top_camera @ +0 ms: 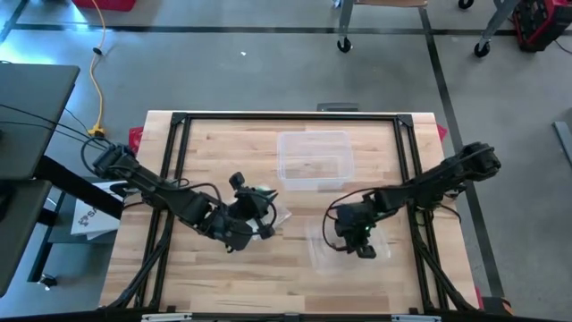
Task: Roll bandage
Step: Open the transparent bin, then put the packaged dark green bandage into the transparent bin
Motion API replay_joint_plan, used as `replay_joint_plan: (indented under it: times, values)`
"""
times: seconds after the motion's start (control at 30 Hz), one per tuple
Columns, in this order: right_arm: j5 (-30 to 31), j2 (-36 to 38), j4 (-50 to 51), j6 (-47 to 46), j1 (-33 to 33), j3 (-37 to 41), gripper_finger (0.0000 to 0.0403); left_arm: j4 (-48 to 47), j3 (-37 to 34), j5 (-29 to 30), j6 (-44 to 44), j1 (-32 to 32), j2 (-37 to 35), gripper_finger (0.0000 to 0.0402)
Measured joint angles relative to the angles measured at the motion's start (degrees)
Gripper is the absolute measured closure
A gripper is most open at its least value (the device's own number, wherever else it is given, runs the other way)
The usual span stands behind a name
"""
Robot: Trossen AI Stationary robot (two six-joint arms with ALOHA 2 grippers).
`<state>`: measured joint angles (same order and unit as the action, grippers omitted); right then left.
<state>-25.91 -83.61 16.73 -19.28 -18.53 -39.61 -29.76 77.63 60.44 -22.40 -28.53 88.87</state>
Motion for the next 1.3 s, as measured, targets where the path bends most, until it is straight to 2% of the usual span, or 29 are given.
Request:
replay_joint_plan:
  times: [0.1,0.2,0.37,0.47,0.63,0.8,0.9,0.97,1.03,1.17,1.23,1.3]
  values:
    - [6.55,0.02,-0.11,-0.27,-0.61,0.32,0.0353,2.30,0.00,-1.12,0.50,-0.19,0.66,0.0371]
    - [10.53,0.02,0.50,-0.24,-1.14,0.36,0.0325,4.23,0.01,-2.41,1.06,-0.59,1.17,0.0371]
    - [12.35,0.04,0.57,0.08,-1.57,0.36,0.0253,5.32,0.00,-2.64,1.22,-1.23,1.86,0.0371]
    - [14.57,0.07,1.00,-0.21,-1.53,0.36,0.0227,6.21,0.00,-3.01,1.27,-1.53,2.60,0.0371]
    - [19.62,0.07,2.64,0.10,-1.79,0.13,0.0224,7.32,0.00,-3.35,2.40,-1.54,3.25,0.0371]
    - [16.11,0.19,7.74,1.02,-1.79,-4.29,0.0226,7.41,0.00,-3.84,2.43,-1.69,3.23,0.0371]
    - [15.77,0.63,12.05,1.87,-2.15,-8.39,0.0226,6.76,0.00,-6.07,2.04,-2.11,3.09,0.0371]
    - [15.86,0.78,15.30,3.14,-2.52,-11.37,0.0226,3.59,0.04,-10.65,0.59,-2.45,3.07,0.0371]
    - [16.47,0.79,18.78,4.20,-3.01,-14.30,0.0226,-3.31,0.06,-15.17,-4.63,-2.87,3.08,0.0371]
    - [20.93,0.79,21.67,5.06,-4.62,-18.59,0.0226,-18.93,0.04,-19.13,-17.19,-4.43,4.57,0.0354]
    - [23.05,0.79,22.40,6.20,-5.46,-19.92,0.0226,-22.26,0.04,-23.10,-15.53,-5.37,6.85,0.0335]
    - [24.66,0.79,22.12,7.39,-6.05,-20.79,0.0226,-23.12,0.04,-27.18,-7.83,-6.58,9.83,0.0311]
